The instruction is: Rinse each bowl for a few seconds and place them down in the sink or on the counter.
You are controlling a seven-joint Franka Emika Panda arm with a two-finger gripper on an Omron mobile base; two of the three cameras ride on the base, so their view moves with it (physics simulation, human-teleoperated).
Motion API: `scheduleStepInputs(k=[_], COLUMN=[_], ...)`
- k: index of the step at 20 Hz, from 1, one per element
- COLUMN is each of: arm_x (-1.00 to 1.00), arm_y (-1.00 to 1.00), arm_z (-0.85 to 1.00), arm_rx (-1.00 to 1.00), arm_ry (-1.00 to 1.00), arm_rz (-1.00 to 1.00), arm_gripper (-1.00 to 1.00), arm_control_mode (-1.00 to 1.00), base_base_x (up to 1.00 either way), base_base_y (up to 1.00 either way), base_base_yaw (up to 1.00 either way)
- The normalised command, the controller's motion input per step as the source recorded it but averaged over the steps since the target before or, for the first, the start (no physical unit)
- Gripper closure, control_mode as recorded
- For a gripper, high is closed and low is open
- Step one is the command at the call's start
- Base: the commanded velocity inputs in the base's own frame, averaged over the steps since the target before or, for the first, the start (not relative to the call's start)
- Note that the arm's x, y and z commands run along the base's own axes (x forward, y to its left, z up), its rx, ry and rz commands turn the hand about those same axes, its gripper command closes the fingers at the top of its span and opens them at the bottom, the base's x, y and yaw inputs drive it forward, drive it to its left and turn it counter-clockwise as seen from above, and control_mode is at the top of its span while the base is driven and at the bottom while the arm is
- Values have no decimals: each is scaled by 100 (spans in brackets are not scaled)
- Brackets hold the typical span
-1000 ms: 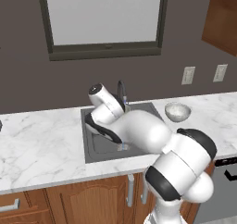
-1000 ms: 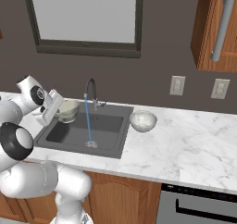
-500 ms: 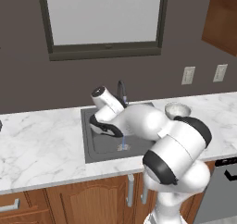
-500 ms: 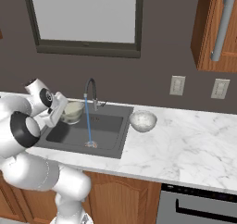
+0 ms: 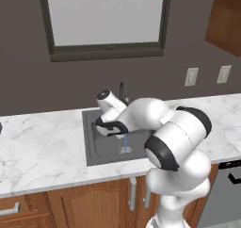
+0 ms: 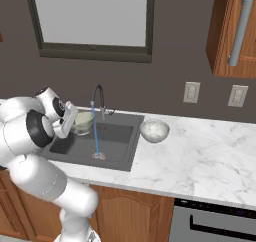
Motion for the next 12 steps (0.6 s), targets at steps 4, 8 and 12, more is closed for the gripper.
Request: scheduleStepInputs(k=[4,8,12], arm_x=[42,39,27], arm_y=[-1,0,0], arm_z=[-23,-24,-18], arm_rx=[0,0,0], arm_ry=[0,0,0], arm_rz=[-2,-2,-1], arm_gripper=[100,100,100], arm_control_mode=[-100,-100,-100], base_base_x=[0,0,0], base_base_y=[0,0,0], base_base_yaw=[0,0,0])
